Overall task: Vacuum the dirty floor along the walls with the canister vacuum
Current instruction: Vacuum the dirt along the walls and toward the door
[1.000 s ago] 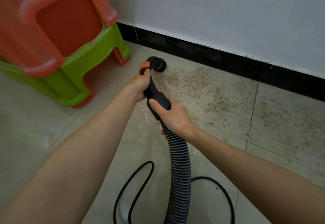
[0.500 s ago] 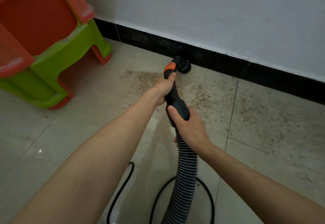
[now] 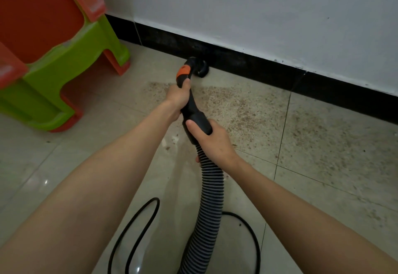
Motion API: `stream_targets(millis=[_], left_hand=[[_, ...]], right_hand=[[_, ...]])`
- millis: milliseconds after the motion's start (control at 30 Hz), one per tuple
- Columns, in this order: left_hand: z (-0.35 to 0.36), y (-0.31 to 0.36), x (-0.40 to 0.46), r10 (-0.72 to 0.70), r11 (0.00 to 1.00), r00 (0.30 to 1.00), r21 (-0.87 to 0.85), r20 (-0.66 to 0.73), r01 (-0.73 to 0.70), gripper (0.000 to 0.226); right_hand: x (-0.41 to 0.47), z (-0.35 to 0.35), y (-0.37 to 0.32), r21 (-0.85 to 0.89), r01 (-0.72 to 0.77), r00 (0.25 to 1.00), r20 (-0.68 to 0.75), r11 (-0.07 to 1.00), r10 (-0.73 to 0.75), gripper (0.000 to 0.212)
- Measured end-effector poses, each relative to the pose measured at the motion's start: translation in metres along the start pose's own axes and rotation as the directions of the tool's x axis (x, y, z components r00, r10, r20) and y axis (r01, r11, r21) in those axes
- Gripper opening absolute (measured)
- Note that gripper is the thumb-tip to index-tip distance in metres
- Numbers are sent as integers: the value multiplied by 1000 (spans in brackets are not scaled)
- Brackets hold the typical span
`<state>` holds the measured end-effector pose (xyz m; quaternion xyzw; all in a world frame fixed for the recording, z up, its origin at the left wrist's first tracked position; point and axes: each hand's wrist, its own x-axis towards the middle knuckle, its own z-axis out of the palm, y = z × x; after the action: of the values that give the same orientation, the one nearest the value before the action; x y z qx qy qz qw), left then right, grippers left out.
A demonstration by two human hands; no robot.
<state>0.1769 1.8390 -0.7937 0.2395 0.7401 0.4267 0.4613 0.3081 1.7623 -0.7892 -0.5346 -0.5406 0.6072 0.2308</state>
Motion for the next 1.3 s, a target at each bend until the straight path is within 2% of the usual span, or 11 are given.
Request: stream_targets(millis=[200, 400, 600, 833, 1067, 1300], left_hand=[[-55, 6, 7, -20, 1000, 994, 12, -110, 22, 53], [-105, 0, 4, -29, 999, 974, -43, -223, 20, 49], [-128, -18, -20, -110, 988, 971, -126, -212, 85, 51], [-124, -35, -38, -226, 950, 973, -231, -45, 210, 51], [-108, -25, -38, -195, 958, 981, -213, 10, 193, 50], [-78, -25, -51, -174, 968, 982, -173, 68, 183, 42]], right_hand=[[13, 31, -20, 31, -6, 987, 160, 1000, 1, 27], [14, 69, -36, -37, 15, 960, 281, 999, -4, 33], [-10, 80, -32, -91, 1, 938, 344, 996, 31, 36], [-39, 71, -20, -158, 8, 954, 297, 987, 40, 39], [-44, 60, -24, -147, 13, 973, 229, 989, 21, 31], [-58, 41, -14, -140, -5, 988, 150, 990, 26, 34]])
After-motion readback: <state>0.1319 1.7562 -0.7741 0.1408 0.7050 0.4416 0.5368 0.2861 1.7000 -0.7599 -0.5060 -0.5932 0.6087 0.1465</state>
